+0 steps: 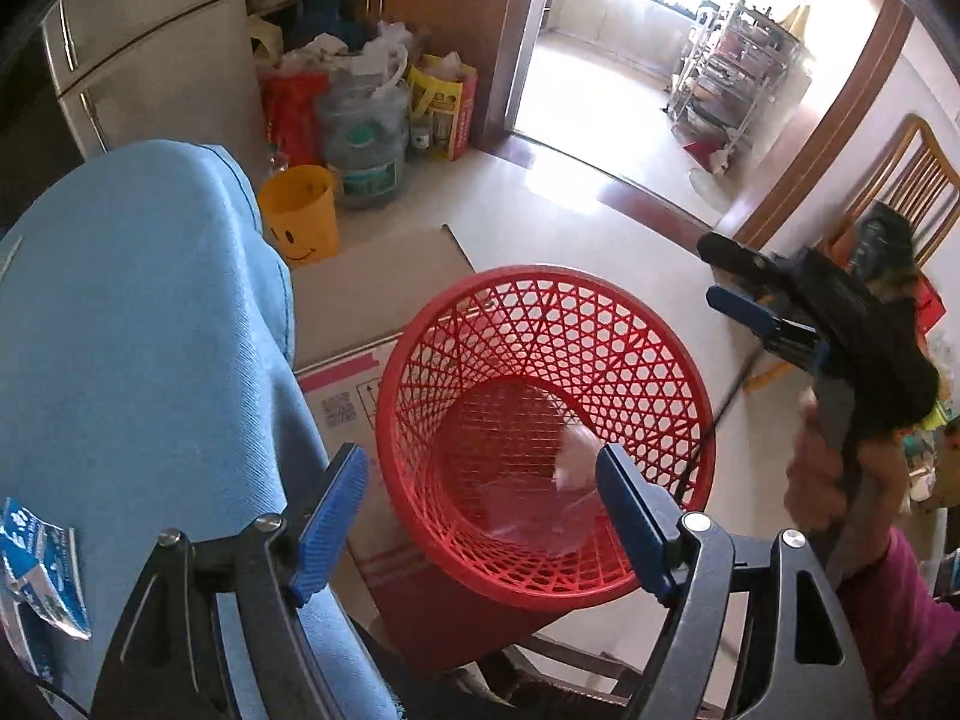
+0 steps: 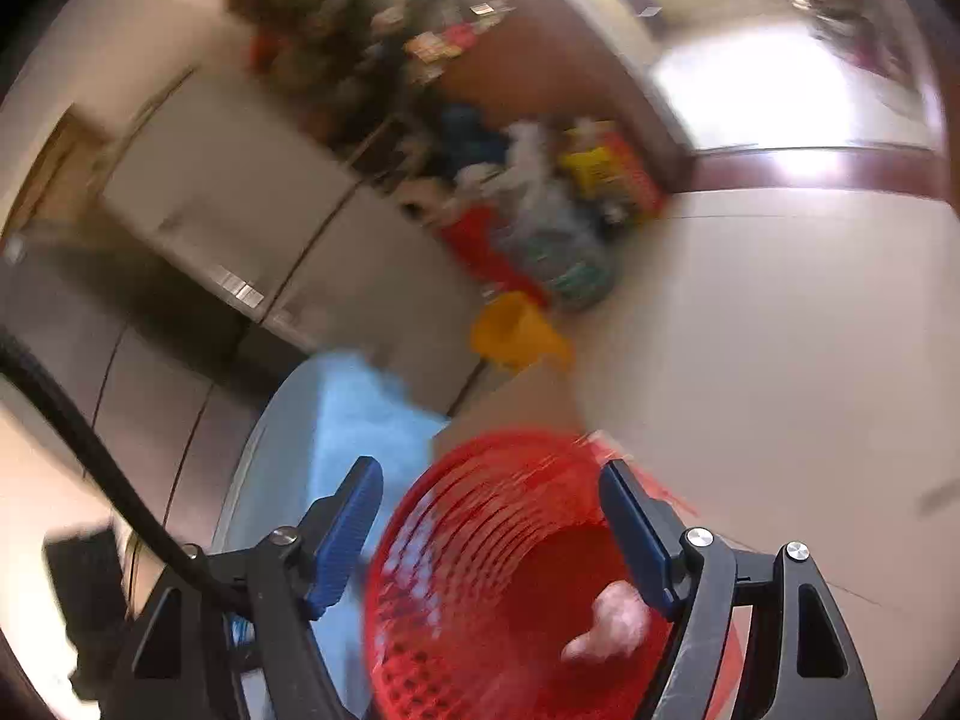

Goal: Collect trash
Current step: 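Carry both held items over the red mesh basket and open both tools, then return to the table and grasp the blue-and-white milk carton with the right tool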

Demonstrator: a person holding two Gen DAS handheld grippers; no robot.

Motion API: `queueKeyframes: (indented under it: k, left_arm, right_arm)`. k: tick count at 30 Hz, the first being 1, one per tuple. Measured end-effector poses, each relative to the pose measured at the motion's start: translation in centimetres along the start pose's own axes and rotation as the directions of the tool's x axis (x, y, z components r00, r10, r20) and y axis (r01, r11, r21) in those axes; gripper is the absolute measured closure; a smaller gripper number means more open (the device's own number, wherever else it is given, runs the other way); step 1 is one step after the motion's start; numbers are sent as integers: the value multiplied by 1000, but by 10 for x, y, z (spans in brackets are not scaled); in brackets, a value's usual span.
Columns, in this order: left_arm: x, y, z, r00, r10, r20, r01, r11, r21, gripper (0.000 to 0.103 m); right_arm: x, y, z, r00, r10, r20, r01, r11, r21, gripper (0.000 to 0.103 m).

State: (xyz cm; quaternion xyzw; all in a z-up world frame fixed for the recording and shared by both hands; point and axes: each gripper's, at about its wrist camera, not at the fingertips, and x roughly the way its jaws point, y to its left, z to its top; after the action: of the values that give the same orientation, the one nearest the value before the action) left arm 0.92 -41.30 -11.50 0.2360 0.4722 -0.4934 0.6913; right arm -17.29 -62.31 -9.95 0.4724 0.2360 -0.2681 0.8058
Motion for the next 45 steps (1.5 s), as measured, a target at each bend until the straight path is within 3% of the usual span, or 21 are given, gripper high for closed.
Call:
queueKeyframes:
  k: [2,4,10,16,20,26,28,31,34,36,40,42,45]
  left_arm:
    - [-5,2,-1,1000,5,7,-5,1000,-10,24]
    - [-15,9,-7,1000,7,13,-7,1000,-26,24]
    - [-61,43,-44,995,88,37,-85,993,-78,24]
    - [-131,95,-96,969,219,115,-193,961,-200,24]
    - [-174,131,-138,939,313,143,-264,921,-288,24]
    - [-229,175,-202,866,476,153,-391,836,-385,23]
    - [-242,191,-224,843,515,154,-420,810,-410,21]
    - [-254,212,-254,821,552,145,-442,776,-450,20]
    - [-255,233,-282,833,535,140,-404,762,-506,20]
    - [-249,247,-299,855,500,136,-355,756,-550,20]
    - [-232,257,-317,891,436,128,-281,751,-598,20]
    - [-224,262,-320,908,396,140,-235,754,-614,20]
    - [-219,264,-319,912,382,153,-218,764,-607,20]
  right_arm:
    - [20,-14,11,997,-38,-65,41,998,50,25]
    - [35,-27,16,994,-16,-104,27,994,109,25]
    - [70,-25,10,982,33,-186,-7,991,135,25]
    - [77,5,-20,969,21,-245,2,996,94,25]
    - [76,27,-44,959,-5,-282,19,999,48,25]
    - [83,54,-94,917,-77,-392,62,997,-49,25]
    - [79,60,-97,924,-140,-356,111,989,-100,25]
    - [52,80,-80,949,-260,-179,231,959,-165,25]
    - [29,131,-69,961,-275,-20,256,916,-307,25]
    - [23,173,-74,977,-215,5,200,899,-390,25]
    - [41,252,-115,989,-77,-130,-2,853,-522,25]
    - [57,286,-146,977,-46,-210,-84,816,-571,26]
    - [83,336,-203,951,-40,-307,-183,726,-663,26]
